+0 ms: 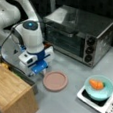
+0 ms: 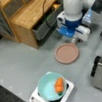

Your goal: Pick up the pan. Place the pan on the table. Pick up the bowl. Place the bowl on the stove.

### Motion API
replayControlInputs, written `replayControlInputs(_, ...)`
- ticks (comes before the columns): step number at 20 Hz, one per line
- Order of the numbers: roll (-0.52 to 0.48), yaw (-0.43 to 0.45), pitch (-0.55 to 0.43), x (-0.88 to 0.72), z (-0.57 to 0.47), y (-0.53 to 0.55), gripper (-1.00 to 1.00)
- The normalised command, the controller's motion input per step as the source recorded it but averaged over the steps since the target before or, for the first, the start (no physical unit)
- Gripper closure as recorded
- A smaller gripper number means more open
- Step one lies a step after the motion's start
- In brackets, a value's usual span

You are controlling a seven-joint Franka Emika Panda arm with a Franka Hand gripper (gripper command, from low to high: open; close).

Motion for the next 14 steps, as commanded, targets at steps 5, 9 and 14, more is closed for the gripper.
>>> replayControlInputs(5,-0.069,0.186,-0.138,-0.15,-0.1,-0.06,1.0)
replayControlInputs(9,-0.05,0.173,-0.133,-0.12,-0.09,-0.03,1.0)
replayControlInputs(14,-0.038,0.15,-0.13,-0.1,-0.08,-0.01,1.0)
